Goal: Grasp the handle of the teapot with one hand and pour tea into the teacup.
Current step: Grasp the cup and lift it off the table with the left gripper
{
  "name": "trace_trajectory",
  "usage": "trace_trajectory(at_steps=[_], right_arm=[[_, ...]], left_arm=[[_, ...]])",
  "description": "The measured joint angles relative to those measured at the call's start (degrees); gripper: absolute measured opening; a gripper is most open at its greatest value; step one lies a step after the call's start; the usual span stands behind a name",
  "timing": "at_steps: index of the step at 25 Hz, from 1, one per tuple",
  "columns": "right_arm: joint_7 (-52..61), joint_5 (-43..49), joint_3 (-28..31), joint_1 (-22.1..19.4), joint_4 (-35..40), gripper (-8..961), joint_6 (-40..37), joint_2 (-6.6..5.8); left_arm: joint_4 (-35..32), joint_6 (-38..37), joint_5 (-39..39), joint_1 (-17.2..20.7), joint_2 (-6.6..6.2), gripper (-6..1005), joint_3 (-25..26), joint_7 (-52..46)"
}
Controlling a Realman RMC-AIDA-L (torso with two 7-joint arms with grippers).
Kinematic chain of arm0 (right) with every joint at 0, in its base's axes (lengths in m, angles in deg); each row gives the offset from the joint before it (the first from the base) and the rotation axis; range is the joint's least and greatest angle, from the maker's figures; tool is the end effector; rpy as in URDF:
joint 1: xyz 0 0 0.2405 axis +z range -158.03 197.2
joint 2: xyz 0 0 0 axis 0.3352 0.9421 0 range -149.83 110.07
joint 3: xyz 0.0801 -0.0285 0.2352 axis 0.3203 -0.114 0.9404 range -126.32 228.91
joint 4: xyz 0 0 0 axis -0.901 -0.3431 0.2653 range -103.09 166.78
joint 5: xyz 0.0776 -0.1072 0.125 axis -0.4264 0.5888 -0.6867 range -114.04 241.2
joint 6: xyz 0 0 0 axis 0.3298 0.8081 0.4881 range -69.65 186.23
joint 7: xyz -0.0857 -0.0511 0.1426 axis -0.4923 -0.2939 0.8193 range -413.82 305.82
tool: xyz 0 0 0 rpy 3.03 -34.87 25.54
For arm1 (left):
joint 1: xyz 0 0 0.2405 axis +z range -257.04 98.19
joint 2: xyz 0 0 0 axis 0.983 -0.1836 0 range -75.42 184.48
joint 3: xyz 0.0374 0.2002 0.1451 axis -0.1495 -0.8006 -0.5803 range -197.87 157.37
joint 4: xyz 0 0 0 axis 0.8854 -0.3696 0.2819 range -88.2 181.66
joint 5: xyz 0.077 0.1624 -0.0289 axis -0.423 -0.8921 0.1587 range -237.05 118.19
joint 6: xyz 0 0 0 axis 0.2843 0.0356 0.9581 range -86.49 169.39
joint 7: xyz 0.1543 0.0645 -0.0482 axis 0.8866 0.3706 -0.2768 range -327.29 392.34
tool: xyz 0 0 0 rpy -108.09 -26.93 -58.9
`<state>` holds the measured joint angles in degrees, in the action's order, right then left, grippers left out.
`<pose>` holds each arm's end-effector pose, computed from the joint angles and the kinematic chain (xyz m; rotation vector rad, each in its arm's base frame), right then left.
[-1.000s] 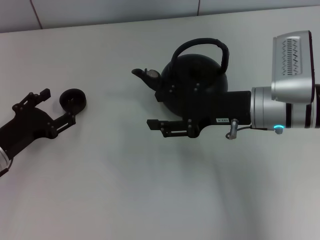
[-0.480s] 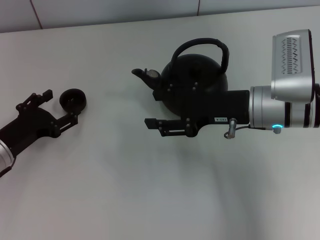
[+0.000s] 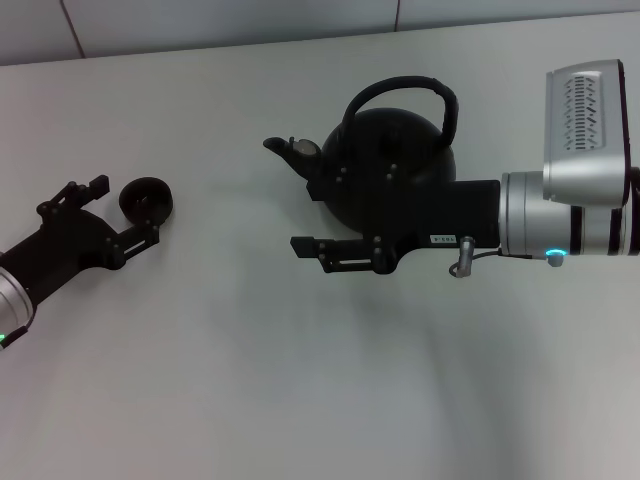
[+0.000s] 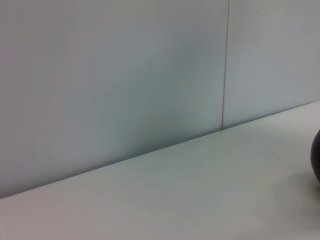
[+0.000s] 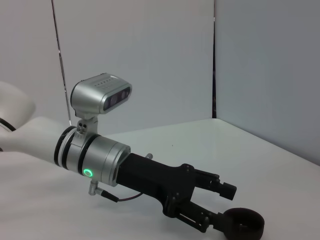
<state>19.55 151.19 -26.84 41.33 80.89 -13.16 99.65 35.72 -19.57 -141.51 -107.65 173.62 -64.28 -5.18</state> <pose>0.1880 0.3051 -0.0644 -2.7559 0.2755 0.6797 -0.2931 0.3368 -0.0529 -2.2242 -0.5411 -0.5428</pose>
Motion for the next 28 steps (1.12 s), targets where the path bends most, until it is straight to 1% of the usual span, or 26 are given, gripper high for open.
trace_trajectory(at_steps=[13, 15, 21, 28], right_arm=[[-0.06, 0.02, 0.00, 0.14, -0.09, 658, 0.34, 0.00], [-0.07, 0.02, 0.00, 0.15, -0.09, 657, 0.49, 0.00], [-0.07, 0.02, 0.00, 0.14, -0.09, 655, 0.59, 0.00], [-0.07, -0.05, 0.00, 0.23, -0.59, 652, 0.62, 0.00]], left_arm=[[0.67, 1.01, -0.40, -0.62, 0.00, 821, -0.07, 0.00], [0.69, 1.41, -0.42, -0.84, 0.00, 821, -0.42, 0.00], [0.75, 3.14, -0.27, -1.57, -0.01, 819, -4.02, 0.00], [0.65, 3.28, 0.03, -1.77, -0.01, 816, -3.88, 0.00]])
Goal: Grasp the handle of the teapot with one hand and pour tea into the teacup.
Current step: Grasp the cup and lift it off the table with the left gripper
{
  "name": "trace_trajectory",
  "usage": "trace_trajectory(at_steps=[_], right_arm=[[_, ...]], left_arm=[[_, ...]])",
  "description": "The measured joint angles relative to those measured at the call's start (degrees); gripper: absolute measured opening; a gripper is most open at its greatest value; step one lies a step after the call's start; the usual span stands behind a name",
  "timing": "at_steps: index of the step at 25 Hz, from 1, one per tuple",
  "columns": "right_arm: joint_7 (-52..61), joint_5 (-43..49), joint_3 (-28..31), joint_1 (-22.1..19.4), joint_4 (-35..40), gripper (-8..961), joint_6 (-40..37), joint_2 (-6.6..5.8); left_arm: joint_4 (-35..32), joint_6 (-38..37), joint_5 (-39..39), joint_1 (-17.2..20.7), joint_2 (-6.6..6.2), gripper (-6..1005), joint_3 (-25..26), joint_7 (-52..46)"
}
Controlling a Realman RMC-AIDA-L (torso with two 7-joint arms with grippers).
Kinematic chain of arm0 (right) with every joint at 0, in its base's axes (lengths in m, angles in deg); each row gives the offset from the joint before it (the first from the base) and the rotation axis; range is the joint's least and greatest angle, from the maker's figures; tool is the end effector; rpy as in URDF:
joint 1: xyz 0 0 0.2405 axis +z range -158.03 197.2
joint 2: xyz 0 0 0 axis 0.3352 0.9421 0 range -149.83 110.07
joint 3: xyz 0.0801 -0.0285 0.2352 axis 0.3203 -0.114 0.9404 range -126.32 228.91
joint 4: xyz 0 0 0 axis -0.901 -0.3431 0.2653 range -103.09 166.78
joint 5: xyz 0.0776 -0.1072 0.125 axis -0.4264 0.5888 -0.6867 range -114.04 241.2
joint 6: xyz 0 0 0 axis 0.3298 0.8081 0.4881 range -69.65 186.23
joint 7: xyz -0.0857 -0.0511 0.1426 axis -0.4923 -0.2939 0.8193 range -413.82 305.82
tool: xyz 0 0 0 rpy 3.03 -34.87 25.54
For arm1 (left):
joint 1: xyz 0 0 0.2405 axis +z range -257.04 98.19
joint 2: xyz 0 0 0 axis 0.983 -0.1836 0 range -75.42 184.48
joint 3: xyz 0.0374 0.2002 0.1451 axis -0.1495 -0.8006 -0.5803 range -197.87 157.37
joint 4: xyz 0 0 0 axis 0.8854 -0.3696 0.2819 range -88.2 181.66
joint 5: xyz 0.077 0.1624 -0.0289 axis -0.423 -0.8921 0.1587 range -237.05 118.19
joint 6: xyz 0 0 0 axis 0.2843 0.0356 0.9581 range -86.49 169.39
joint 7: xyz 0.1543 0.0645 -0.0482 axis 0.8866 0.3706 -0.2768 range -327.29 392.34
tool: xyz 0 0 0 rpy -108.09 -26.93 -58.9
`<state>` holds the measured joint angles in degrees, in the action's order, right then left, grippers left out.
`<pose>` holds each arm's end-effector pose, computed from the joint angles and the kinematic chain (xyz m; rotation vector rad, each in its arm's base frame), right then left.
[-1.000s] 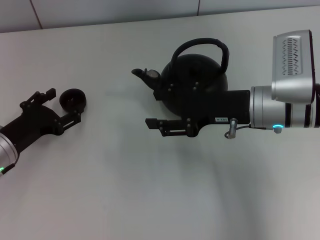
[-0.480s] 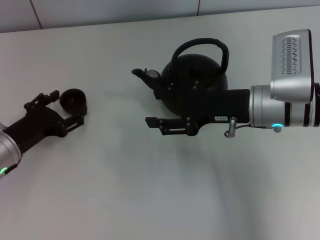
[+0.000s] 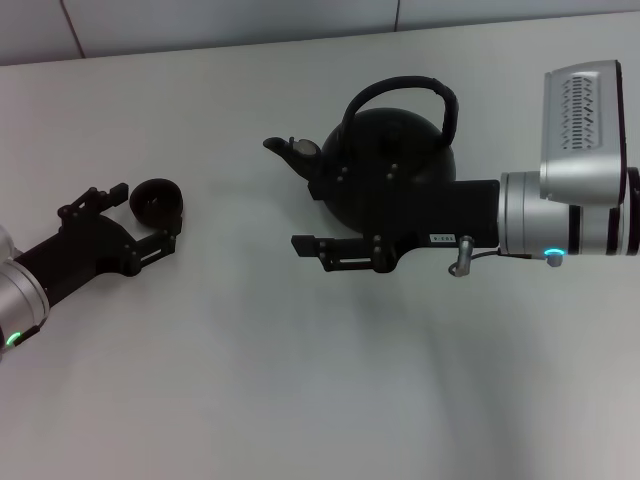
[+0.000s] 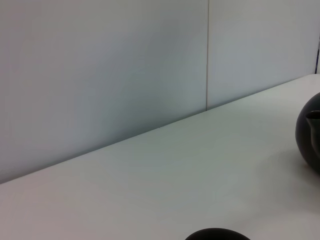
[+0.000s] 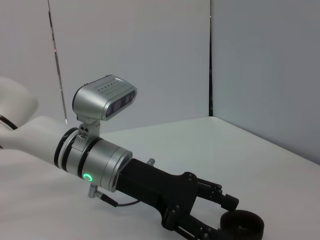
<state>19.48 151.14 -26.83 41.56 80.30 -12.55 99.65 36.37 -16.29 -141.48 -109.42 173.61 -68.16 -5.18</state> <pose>0.1895 0.3067 -0.0653 -2.7502 0.2862 0.6723 -0.2906 0.3402 -0.0645 -2.2873 -0.5161 -0.4717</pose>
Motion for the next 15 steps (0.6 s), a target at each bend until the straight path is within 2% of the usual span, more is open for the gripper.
trace_trajectory(at_steps=[15], right_arm=[[-0.02, -0.11, 0.14, 0.35, -0.13, 647, 0.09, 0.00]], left_arm=[[0.05, 0.19, 0.05, -0.64, 0.00, 811, -0.25, 0.00]])
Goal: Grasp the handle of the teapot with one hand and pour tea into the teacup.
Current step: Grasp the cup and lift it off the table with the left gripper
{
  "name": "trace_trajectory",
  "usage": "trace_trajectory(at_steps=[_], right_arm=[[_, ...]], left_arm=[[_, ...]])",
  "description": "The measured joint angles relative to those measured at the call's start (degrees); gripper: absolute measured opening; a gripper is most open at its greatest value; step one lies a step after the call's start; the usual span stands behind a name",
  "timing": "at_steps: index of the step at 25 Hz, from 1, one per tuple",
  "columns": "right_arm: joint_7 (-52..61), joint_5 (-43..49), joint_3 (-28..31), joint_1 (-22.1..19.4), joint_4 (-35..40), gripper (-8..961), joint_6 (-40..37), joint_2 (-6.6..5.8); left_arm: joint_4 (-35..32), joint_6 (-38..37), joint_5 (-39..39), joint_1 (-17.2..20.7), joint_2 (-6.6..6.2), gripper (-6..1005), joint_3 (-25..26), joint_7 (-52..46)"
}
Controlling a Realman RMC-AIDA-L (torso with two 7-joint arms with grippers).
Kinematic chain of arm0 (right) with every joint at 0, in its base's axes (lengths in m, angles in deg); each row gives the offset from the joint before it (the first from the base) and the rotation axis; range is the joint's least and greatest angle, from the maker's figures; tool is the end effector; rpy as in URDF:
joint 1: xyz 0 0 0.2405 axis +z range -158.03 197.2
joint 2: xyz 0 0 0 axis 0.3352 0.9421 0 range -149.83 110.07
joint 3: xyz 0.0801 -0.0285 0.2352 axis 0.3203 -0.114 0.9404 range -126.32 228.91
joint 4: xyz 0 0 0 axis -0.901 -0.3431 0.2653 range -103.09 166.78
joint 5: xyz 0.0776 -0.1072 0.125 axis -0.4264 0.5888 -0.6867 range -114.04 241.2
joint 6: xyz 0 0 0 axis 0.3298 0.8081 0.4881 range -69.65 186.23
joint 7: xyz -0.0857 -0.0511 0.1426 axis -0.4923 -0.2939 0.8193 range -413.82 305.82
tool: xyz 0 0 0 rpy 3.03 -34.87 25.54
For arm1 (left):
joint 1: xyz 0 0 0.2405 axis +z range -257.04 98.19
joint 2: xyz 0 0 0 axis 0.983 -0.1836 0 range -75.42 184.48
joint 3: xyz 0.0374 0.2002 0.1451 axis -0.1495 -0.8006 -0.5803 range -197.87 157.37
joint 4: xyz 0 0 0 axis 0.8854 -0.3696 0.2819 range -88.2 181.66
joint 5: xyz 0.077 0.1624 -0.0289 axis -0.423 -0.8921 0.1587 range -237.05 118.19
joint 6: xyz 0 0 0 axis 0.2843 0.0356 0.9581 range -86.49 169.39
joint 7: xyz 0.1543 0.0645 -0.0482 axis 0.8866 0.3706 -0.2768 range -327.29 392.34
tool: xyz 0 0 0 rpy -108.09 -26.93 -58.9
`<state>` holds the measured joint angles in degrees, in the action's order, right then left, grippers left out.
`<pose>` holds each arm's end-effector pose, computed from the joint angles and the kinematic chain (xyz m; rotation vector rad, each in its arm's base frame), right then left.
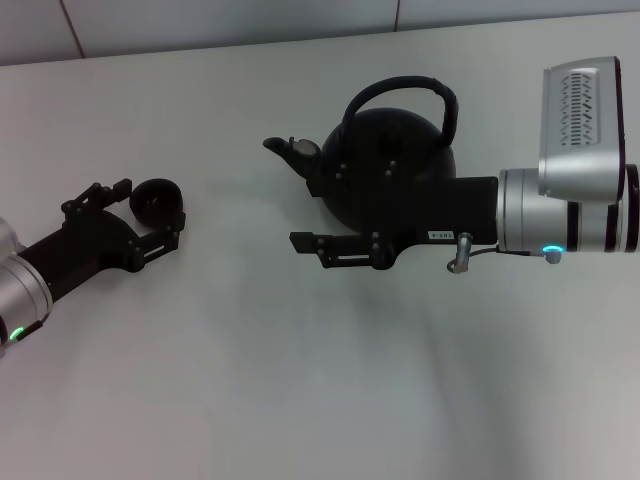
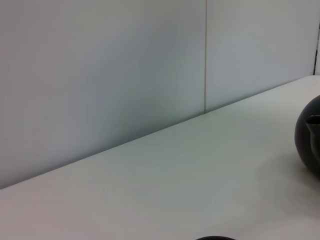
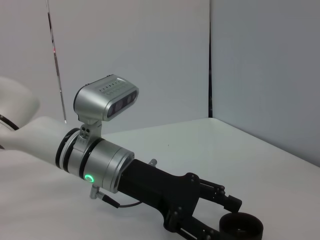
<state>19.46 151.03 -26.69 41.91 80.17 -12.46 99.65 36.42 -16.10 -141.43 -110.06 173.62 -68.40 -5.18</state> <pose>0.1881 0.3083 -0.0649 -2.7478 0.2827 0.6754 -0.2873 0.3430 -0.0652 -2.2938 -0.5045 -0.4726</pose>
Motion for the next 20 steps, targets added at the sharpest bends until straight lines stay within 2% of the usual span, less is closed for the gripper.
trace_trajectory(at_steps=[10, 16, 20], right_arm=[[-0.06, 0.00, 0.15, 0.17, -0.08, 643, -0.01, 0.00], [-0.07, 0.00, 0.32, 0.17, -0.08, 641, -0.01, 0.00], [-0.07, 0.00, 0.37, 0.17, -0.13, 640, -0.01, 0.00]], left_arm=[[0.19, 1.63, -0.07, -0.51, 0.00, 808, -0.17, -0.62], [0.22, 1.41, -0.03, -0.57, 0.00, 656, -0.16, -0.70], [0.21, 1.03, -0.02, -0.61, 0.00, 657, -0.20, -0.70]])
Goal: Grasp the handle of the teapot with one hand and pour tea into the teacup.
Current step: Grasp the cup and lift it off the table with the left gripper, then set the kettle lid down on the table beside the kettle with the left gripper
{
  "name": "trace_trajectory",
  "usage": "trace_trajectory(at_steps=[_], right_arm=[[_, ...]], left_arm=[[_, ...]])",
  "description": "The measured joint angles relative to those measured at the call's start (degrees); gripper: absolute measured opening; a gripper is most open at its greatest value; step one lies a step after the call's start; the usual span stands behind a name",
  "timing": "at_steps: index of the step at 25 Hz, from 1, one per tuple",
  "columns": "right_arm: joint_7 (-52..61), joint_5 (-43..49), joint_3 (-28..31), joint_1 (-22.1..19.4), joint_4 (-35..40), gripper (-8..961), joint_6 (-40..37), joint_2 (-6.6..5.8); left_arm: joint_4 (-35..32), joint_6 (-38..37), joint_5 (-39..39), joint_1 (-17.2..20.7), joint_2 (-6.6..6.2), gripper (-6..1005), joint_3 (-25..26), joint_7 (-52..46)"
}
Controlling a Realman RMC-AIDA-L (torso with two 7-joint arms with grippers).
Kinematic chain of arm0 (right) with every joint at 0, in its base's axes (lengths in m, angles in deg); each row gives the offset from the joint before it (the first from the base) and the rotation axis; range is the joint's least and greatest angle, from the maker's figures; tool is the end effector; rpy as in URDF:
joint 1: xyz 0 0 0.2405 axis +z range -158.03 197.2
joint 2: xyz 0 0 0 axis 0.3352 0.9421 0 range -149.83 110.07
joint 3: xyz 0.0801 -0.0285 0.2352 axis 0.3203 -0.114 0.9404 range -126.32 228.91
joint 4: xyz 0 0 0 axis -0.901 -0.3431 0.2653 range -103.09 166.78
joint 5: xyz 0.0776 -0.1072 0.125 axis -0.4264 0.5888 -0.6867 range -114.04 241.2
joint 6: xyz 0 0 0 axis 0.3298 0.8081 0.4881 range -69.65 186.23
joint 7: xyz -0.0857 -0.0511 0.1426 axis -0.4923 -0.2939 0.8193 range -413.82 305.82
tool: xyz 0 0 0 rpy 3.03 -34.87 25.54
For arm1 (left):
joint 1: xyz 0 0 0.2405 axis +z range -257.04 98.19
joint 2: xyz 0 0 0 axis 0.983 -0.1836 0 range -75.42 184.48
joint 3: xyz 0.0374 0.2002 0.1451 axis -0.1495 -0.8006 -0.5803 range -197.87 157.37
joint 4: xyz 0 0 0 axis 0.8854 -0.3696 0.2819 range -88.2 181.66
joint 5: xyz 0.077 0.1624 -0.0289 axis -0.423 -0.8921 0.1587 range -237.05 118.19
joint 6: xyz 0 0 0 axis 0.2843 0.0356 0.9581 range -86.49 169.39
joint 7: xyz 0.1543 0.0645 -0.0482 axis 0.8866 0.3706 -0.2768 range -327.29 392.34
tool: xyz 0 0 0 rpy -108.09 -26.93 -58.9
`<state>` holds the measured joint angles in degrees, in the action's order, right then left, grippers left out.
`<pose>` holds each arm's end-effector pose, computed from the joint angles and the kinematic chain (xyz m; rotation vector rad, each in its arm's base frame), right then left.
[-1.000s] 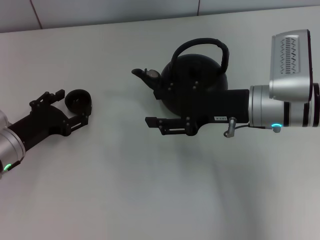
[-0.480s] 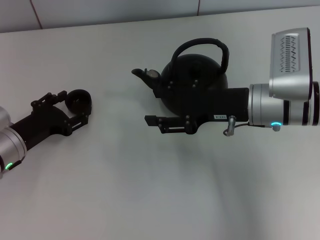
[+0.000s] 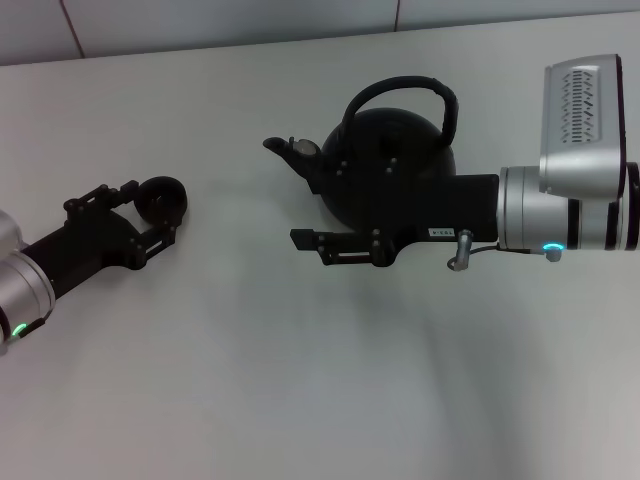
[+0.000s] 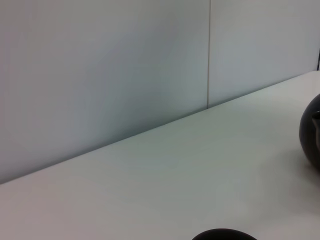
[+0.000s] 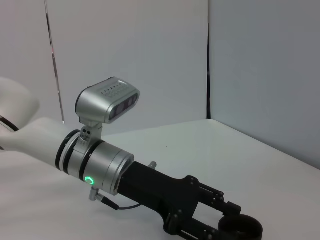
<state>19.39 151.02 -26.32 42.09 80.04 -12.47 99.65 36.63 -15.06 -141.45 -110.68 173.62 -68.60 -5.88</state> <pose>0.1879 0.3097 -0.0640 -2.7428 0.2825 0.6778 -0.2868 0.3458 -0.0665 -2.2948 -0.5173 -0.4622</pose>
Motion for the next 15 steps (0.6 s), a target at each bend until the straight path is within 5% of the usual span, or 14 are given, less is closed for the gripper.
trace_trajectory(at_steps=[15], right_arm=[[-0.06, 0.00, -0.08, -0.08, -0.03, 634, 0.00, 0.00]], left_arm=[[0.01, -6.60, -0.09, -1.28, 0.04, 658, -5.84, -0.68]])
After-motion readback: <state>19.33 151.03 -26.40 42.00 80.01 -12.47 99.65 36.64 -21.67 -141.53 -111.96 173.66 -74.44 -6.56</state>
